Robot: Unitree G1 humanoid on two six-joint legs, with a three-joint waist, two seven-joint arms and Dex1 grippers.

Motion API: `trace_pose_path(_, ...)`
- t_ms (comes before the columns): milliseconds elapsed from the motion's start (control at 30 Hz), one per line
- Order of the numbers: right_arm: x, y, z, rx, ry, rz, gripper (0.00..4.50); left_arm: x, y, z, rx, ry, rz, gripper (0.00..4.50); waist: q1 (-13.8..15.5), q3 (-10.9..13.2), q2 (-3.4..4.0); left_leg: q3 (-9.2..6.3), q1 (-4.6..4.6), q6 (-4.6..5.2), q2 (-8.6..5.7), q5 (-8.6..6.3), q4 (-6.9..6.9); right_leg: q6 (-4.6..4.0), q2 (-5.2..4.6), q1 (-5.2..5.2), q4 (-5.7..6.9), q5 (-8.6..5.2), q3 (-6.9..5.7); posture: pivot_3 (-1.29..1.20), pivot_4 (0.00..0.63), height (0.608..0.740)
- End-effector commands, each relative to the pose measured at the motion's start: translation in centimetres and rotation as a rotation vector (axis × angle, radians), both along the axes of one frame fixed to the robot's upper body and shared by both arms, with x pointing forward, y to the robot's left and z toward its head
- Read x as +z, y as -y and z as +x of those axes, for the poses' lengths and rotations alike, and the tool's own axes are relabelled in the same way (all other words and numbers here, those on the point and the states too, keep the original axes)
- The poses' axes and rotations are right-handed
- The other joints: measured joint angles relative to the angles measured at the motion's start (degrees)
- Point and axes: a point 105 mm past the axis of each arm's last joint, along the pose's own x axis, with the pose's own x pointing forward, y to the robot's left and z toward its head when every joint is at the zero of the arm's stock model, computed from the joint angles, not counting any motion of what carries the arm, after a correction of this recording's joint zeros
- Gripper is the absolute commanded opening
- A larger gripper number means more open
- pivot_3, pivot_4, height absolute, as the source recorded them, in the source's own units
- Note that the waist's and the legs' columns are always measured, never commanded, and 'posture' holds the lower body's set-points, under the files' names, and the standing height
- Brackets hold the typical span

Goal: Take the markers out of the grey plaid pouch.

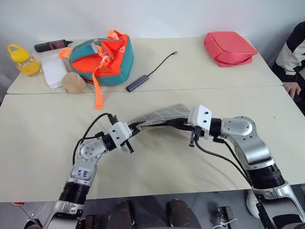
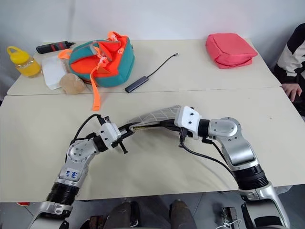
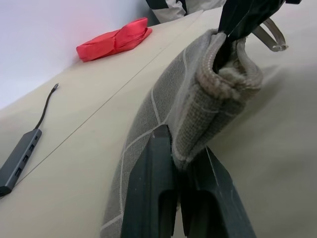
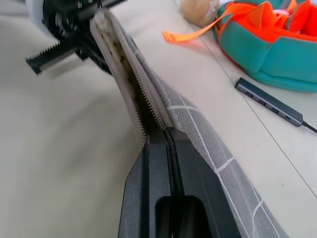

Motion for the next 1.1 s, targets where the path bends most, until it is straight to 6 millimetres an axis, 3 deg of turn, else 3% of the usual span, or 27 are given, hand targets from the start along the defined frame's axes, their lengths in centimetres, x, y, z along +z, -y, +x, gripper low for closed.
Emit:
trace_pose_path(33, 0.0, 0.6, 0.1, -0.01, 0.028, -0.027, 0.02, 1.3, 0.5, -0.5, -0.02, 0.054, -0.019, 0.0, 0.0, 0.0, 0.0, 0.0, 0.0, 0.0, 0.0, 0.0, 0.01, 0.0, 0.0, 0.0, 0.0, 0.0, 0.0, 0.0, 0.15, 0.74)
trace_pose_path(267, -1.1, 1.0, -0.4, 0.007, 0.017, -0.082, 0.02, 1.5, 0.7, -0.5, -0.024, 0.056, -0.02, 0.0, -0.1, 0.0, 0.0, 0.01, 0.0, 0.0, 0.0, 0.0, 0.0, 0.0, 0.01, 0.0, 0.0, 0.0, 0.01, 0.0, 0.15, 0.74)
trace_pose_path(467, -2.3, 2.5, 0.2, -0.025, 0.055, -0.195, 0.02, 1.8, 0.7, -0.5, -0.026, 0.058, -0.019, 0.0, 0.0, 0.0, 0.0, 0.02, 0.0, 0.0, 0.0, 0.0, 0.05, 0.0, 0.01, 0.0, 0.02, 0.0, 0.04, 0.0, 0.15, 0.74)
trace_pose_path(700, -0.2, 2.3, 2.2, -0.109, 0.181, -0.165, 0.02, 2.0, 1.8, -1.3, -0.088, 0.023, -0.014, 0.0, -0.3, 0.0, 0.0, 0.07, 0.03, -0.01, 0.04, 0.0, 0.09, 0.0, 0.07, -0.05, 0.15, 0.0, 0.14, 0.0, 0.15, 0.74)
trace_pose_path(900, -0.3, 2.9, 2.3, -0.079, 0.227, -0.315, 0.02, 3.2, 2.5, -1.5, -0.125, -0.019, -0.06, 0.0, -0.1, 0.0, 0.0, 0.08, 0.02, 0.0, 0.02, 0.0, 0.09, 0.0, 0.06, -0.07, 0.17, 0.0, 0.16, 0.0, 0.15, 0.74)
trace_pose_path(1000, -0.1, 2.9, 2.2, -0.072, 0.201, -0.324, 0.61, 3.6, 3.0, -1.6, -0.149, -0.045, -0.079, 0.0, -0.1, 0.0, 0.0, 0.08, 0.02, 0.0, 0.02, 0.0, 0.12, 0.0, 0.05, -0.06, 0.18, 0.0, 0.16, 0.0, 0.15, 0.74)
trace_pose_path(1100, 0.1, 2.5, 2.3, -0.071, 0.21, -0.31, 1.63, 3.6, 3.3, -1.8, -0.165, -0.055, -0.075, 0.0, -0.3, 0.0, 0.0, 0.08, 0.03, -0.01, 0.07, 0.0, 0.14, 0.0, 0.12, -0.06, 0.21, 0.0, 0.19, 0.0, 0.15, 0.74)
